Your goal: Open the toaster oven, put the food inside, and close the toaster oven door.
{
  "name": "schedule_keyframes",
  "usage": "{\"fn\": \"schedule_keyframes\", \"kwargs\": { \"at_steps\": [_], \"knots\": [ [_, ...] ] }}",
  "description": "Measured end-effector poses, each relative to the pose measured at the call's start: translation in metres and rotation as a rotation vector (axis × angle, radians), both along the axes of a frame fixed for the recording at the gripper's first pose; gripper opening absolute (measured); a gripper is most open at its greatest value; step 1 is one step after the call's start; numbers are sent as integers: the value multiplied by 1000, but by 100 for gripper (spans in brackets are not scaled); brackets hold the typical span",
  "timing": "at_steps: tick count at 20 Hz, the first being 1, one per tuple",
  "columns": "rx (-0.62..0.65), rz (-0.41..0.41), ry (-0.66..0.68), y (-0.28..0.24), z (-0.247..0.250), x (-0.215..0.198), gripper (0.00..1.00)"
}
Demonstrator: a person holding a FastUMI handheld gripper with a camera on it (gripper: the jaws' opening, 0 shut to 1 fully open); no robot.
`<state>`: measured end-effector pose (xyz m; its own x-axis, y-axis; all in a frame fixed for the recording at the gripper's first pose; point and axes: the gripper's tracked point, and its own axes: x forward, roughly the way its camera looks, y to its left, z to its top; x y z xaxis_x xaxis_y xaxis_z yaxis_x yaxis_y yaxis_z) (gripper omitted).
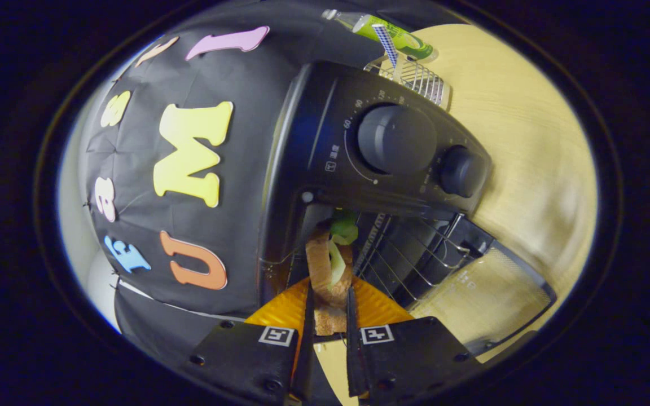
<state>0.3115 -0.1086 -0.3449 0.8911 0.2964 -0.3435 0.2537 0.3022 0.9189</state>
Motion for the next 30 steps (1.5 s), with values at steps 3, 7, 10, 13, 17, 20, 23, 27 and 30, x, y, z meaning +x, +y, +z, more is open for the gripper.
{"fn": "schedule_keyframes", "kwargs": {
  "at_steps": [3, 7, 10, 13, 17, 20, 23, 27, 30],
  "knots": [
    [34, -62, 17, 2, -10, 11, 29],
    [-91, -49, 58, 2, -21, 7, 41],
    [-216, 50, 103, 13, -28, -12, 70],
    [-360, 149, 149, 24, -27, -34, 95],
    [-553, 256, 190, 32, -13, -67, 100],
    [-757, 304, 170, 28, 8, -97, 100],
    [-980, 313, 161, 16, 23, -130, 100],
    [-1101, 390, 150, 30, 10, -172, 100],
    [-1153, 459, 206, 33, -43, -200, 100]
  ]
}}
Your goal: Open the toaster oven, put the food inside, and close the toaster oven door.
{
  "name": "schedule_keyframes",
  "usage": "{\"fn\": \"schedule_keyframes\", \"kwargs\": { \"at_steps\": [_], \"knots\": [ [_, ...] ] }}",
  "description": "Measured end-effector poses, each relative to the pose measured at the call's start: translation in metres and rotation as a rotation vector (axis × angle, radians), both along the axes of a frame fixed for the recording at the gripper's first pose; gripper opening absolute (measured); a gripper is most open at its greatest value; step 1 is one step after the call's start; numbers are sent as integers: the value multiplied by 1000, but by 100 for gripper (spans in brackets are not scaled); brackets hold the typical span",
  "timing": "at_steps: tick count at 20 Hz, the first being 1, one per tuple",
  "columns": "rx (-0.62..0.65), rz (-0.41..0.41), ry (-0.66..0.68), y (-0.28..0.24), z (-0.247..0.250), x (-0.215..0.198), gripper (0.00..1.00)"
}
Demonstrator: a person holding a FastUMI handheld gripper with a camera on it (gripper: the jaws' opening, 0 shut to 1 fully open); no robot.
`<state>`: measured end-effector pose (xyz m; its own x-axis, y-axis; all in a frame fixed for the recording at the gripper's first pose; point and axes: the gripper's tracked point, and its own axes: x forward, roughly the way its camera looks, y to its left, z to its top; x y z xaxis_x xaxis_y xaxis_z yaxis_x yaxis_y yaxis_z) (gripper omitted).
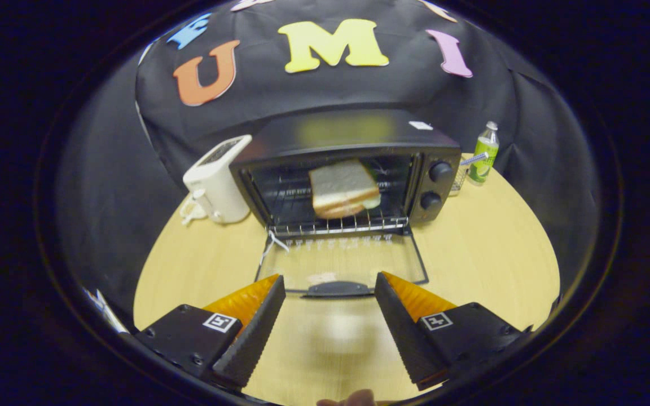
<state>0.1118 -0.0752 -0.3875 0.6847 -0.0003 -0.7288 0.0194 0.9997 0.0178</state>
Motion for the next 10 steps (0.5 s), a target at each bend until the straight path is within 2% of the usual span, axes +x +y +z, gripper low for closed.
{"fn": "schedule_keyframes", "kwargs": {
  "at_steps": [4, 10],
  "knots": [
    [-44, -5, 65, -3, -56, -3, 100],
    [-63, -27, 91, -9, -90, 15, 100]
  ]
}}
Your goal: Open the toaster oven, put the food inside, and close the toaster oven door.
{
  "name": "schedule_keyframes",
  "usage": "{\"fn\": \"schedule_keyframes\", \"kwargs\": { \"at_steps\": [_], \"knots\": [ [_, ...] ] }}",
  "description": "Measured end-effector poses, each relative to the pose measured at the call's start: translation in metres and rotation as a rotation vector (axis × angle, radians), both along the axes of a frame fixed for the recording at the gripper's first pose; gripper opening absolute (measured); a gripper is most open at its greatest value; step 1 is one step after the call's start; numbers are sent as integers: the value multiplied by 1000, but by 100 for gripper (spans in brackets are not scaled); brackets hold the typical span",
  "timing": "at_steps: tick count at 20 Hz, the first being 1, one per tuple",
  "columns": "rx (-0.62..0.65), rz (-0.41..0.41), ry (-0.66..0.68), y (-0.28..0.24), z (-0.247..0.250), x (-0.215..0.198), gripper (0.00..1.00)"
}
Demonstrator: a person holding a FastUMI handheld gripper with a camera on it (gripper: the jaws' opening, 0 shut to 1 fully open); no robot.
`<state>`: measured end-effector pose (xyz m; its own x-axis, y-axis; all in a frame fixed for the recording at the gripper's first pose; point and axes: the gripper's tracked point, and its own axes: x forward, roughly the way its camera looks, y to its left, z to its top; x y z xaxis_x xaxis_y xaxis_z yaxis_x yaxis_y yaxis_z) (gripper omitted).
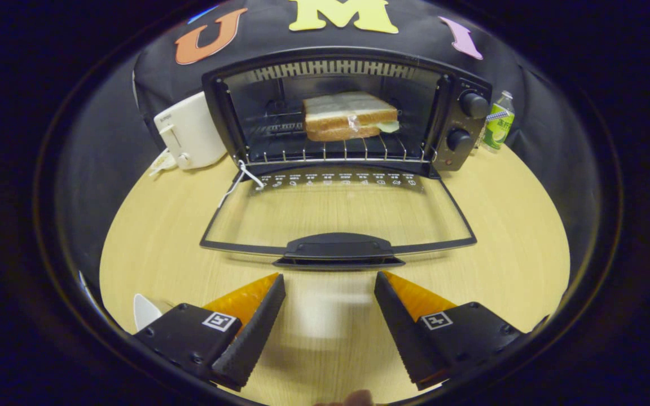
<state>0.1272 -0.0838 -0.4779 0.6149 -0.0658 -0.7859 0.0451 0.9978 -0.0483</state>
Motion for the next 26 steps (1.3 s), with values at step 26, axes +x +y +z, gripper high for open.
{"fn": "schedule_keyframes", "kwargs": {
  "at_steps": [26],
  "knots": [
    [-21, 34, -647, 32, 339, -24, 100]
  ]
}}
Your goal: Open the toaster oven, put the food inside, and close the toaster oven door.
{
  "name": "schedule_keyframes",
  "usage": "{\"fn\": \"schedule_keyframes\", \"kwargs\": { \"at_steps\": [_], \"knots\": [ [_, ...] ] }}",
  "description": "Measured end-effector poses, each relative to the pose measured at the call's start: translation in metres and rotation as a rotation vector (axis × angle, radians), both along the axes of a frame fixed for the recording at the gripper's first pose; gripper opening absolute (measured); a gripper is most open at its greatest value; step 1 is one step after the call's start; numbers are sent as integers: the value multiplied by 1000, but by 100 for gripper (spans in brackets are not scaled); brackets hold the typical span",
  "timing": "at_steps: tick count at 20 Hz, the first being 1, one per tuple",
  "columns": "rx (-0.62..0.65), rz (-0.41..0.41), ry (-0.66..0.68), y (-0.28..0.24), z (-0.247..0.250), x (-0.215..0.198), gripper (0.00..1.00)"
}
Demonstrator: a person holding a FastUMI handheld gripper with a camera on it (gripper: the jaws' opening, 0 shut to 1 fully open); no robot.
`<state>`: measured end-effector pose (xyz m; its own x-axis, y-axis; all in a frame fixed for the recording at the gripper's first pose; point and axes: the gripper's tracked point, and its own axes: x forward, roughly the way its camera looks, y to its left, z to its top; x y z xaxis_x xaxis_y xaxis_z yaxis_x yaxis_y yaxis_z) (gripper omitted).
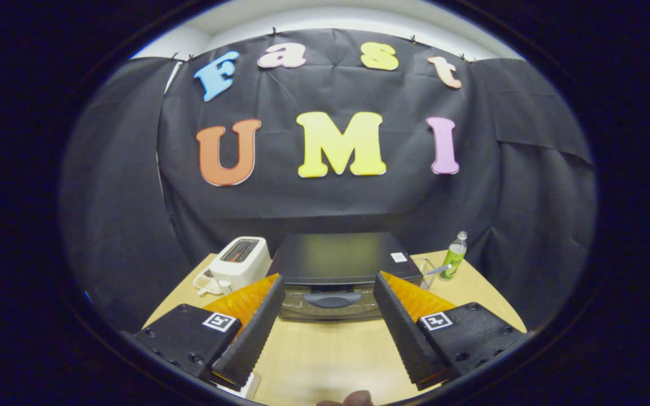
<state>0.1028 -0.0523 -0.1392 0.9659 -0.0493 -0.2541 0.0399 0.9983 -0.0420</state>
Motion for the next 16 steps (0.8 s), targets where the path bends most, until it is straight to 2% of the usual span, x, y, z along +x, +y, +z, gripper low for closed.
{"fn": "schedule_keyframes", "kwargs": {
  "at_steps": [7, 10, 16],
  "knots": [
    [-3, 6, -174, 21, 104, -80, 100],
    [-2, 38, -199, 39, 115, -108, 100],
    [-10, 12, -244, 46, 127, -136, 100]
  ]
}}
